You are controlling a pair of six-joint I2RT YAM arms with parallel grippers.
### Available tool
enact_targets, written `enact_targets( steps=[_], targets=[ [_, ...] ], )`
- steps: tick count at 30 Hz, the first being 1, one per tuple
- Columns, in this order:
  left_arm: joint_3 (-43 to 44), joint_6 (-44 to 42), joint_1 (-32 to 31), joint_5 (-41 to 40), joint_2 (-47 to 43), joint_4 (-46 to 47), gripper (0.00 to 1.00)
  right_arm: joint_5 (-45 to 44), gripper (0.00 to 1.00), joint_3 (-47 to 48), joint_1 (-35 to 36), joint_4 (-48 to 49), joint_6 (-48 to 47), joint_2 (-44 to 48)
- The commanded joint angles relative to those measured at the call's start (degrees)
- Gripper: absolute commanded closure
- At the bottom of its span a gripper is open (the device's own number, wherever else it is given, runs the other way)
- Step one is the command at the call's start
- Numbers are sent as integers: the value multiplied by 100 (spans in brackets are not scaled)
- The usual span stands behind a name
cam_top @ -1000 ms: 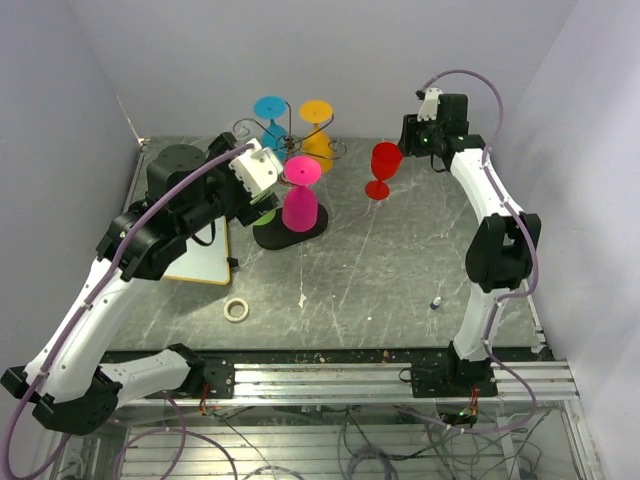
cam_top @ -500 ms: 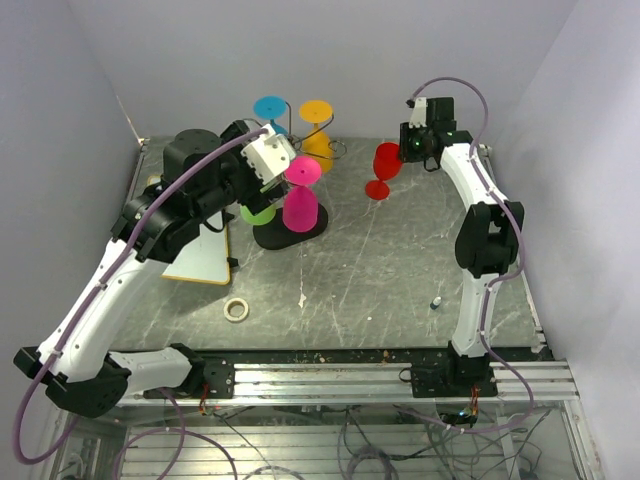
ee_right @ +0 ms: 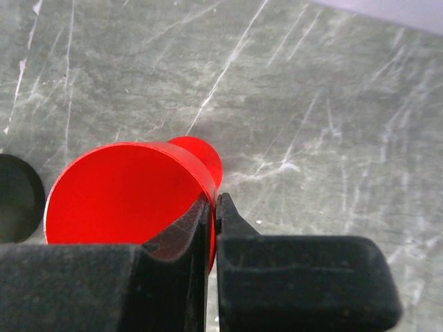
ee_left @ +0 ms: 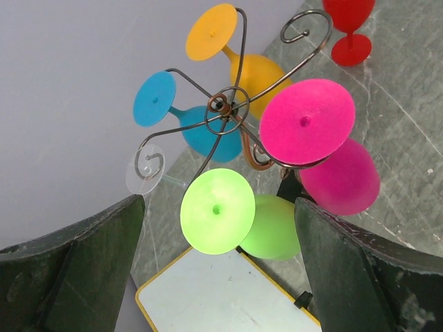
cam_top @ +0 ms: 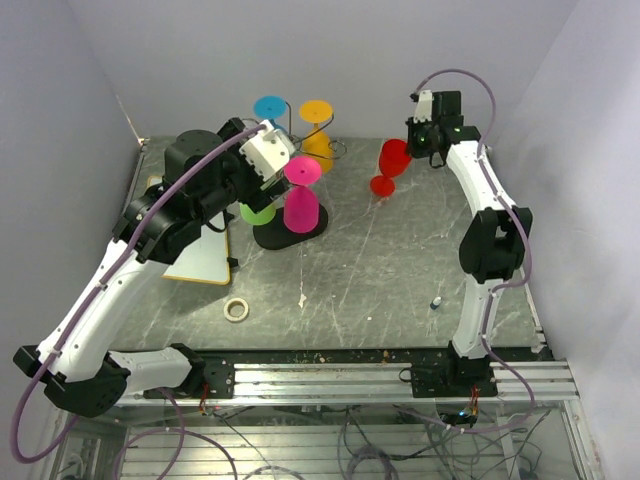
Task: Place the wine glass upside down on the wine glass rack
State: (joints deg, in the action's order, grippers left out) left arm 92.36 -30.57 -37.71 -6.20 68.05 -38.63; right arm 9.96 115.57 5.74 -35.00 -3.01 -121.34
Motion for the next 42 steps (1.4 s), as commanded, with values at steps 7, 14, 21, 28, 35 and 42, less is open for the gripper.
enact_targets(
  steps=[7, 14, 21, 28, 35, 42],
  targets=[
    [248, 399, -22, -637, -124, 791, 1, -610, 100, -1097, -33, 272, -702, 2136],
    [526, 1643, 266, -450, 65, 1247, 1, -6, 100, -2519, -31, 431, -1008, 4068],
    [623, 2683, 485, 982, 408, 1317, 4, 793, 100, -3461, -26, 754, -1243, 5674],
    [403, 2943, 476, 1638, 476, 1569, 6, 1903, 100, -3461, -16, 853, -1009, 6261],
    [381, 3697, 443, 2313, 680, 1765, 12, 2672, 100, -2882, -15, 1244, -376, 6088],
    [573, 4847, 306, 2759, 1076, 1961, 18, 3066, 100, -2360, -19, 1570, 320, 5833]
  ],
)
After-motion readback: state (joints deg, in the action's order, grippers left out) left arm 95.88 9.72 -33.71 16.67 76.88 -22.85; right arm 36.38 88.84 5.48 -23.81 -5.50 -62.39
